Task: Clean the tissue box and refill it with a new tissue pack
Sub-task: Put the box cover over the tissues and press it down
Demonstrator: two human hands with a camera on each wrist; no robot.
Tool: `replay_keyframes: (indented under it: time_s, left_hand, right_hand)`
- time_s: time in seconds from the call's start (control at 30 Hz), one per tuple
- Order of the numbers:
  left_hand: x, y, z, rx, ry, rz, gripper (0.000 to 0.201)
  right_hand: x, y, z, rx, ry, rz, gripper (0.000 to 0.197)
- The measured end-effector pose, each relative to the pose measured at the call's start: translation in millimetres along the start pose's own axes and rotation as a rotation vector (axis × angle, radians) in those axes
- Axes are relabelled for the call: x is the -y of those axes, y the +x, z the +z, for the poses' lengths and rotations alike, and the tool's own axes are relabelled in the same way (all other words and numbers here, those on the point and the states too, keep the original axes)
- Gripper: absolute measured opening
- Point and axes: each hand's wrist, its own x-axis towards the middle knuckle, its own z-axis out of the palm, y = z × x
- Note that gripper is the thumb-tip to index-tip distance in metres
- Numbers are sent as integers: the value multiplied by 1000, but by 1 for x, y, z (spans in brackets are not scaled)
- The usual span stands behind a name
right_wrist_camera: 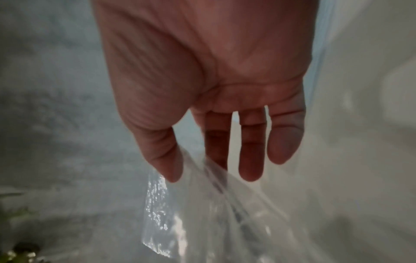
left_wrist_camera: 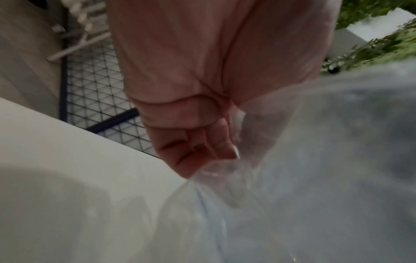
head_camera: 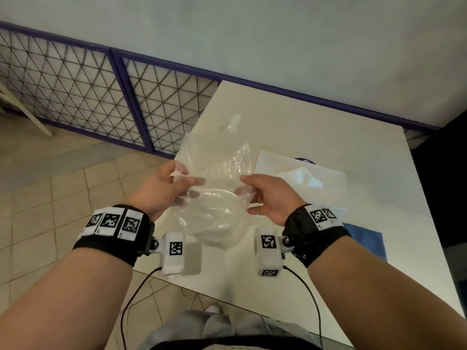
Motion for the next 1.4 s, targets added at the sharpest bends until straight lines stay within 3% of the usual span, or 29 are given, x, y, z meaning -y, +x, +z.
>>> replay_keyframes:
  time_s: [0.1, 0.23, 0.3, 0.47, 0.53, 0.57, 0.6, 0.7, 0.8, 0.83, 0.9, 0.97, 1.0, 1.07, 1.13, 1.23, 1.4]
  left_hand:
    - [-6, 3, 23, 54, 80, 35, 15]
    - [-5, 2, 55, 173, 77, 4, 26]
    - [-2, 1, 69, 201, -30, -29, 36]
    - [5, 2, 98, 244, -193, -80, 35]
    - [7, 3, 104, 228, -174, -73, 46]
    - [8, 5, 107, 221, -160, -65, 50]
    - [8, 5, 110, 215, -156, -60, 53]
    - [9, 3, 119, 229, -177, -46, 55]
    - [6, 2, 123, 310, -307, -88, 48]
    - [6, 2, 123, 329, -326, -112, 48]
    - [4, 2, 125, 336, -265, -140, 43]
    - [4, 3, 129, 409, -162, -163, 21]
    - [5, 3, 131, 450, -113, -185, 21]
    - [10, 3, 134, 492, -56, -194, 27]
    - [11, 1, 138, 470, -50, -128, 25]
    - [11, 0, 141, 440, -55, -62, 30]
    - [9, 4, 144, 441, -65, -54, 49]
  right_hand:
    - [4, -17, -29, -35, -14, -86, 14]
    - [-5, -34, -63, -59, 93, -179, 46]
    - [-10, -44, -72, -57, 152, -210, 50]
    - [-18, -67, -88, -75, 344, -204, 43]
    - [-18, -71, -98, -32, 422, -167, 16]
    - [-18, -73, -102, -5, 452, -142, 15]
    - [-20, -73, -107, 5, 462, -98, 32]
    - [-22, -75, -112, -34, 420, -11, 52]
    - [-23, -81, -113, -92, 281, -69, 23]
    - [-24, -85, -114, -119, 231, -104, 24]
    - [-25, -90, -118, -143, 194, -149, 38]
    - [-26, -93, -120, -148, 185, -201, 45]
    - [-27, -93, -121, -165, 164, -224, 48]
    - [-28, -94, -122, -203, 124, -273, 42]
    - [-29, -94, -124, -253, 122, -304, 26]
    - [-29, -95, -126, -304, 169, -300, 17]
    - [-32, -97, -129, -247, 157, -262, 41]
